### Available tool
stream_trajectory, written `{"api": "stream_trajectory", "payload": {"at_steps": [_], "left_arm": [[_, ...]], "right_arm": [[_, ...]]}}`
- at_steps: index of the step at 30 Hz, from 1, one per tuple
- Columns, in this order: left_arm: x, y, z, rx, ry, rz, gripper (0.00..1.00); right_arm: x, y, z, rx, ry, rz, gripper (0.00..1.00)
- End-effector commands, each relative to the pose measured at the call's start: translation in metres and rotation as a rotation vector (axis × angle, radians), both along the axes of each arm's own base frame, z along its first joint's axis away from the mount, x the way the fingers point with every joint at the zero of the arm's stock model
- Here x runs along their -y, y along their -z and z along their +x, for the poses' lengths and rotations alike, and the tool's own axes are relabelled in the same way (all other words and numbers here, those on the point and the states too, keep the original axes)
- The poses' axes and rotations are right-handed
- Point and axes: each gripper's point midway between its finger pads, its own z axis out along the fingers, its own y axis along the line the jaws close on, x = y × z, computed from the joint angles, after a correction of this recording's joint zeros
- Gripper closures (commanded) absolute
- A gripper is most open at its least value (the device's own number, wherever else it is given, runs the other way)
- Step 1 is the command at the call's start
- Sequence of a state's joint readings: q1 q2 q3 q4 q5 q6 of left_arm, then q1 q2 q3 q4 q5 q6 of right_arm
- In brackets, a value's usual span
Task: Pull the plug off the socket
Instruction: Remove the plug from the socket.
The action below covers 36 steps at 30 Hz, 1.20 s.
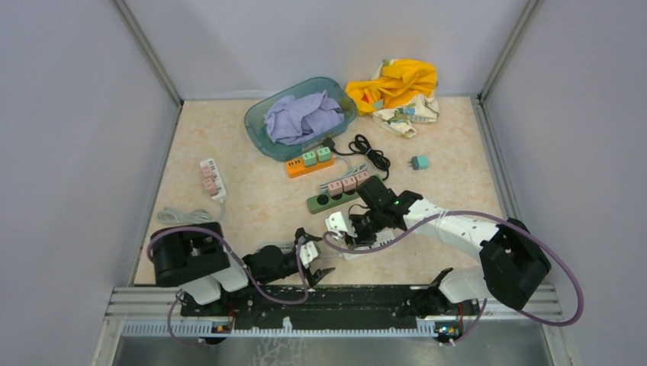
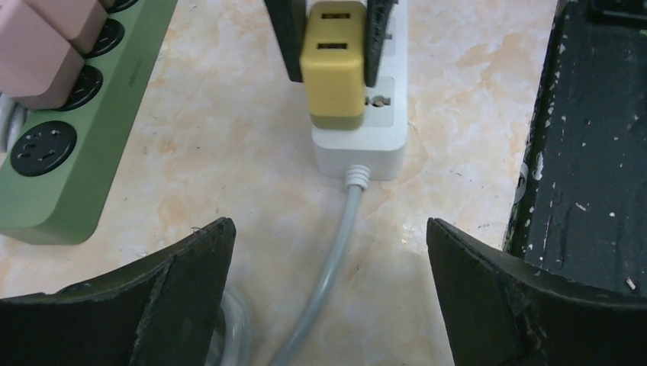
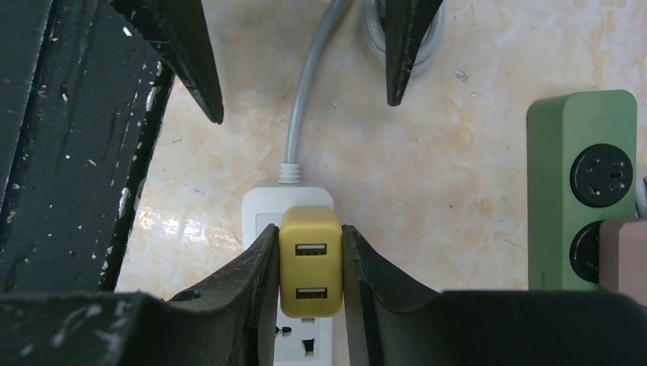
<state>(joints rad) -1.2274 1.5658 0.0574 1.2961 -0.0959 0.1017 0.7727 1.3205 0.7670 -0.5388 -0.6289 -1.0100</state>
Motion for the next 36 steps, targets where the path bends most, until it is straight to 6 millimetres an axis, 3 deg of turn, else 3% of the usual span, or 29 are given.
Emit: {"api": "stream_trajectory", "payload": {"at_steps": [1,9,14,30,34,36], "left_arm": [[0.025,-0.036,-0.001,0.104,0.074,-0.159,0.0],[0.042,-0.03,0.009,0.13,0.046,-0.184,0.01],[0.054,-0.022,0.006,0.1,0.075,-0.183,0.14],[0.071,-0.017,0.005,0.062,0.099,-0.22,0.3],[0.072,-0.016,0.006,0.061,0.096,-0.22,0.46],[0.072,-0.016,0.008,0.062,0.086,-0.219,0.67]], "right_arm": [[-0.004,-0.015,0.014,0.026,0.032,0.045,1.0],[-0.006,-0.015,0.012,0.018,0.026,0.056,1.0],[-0.007,-0.016,0.011,0.017,0.023,0.064,1.0],[-0.008,-0.015,0.008,0.0,0.016,0.071,1.0],[-0.009,-0.014,0.004,-0.022,0.007,0.081,1.0],[-0.012,-0.014,0.0,-0.042,-0.003,0.091,1.0]]}}
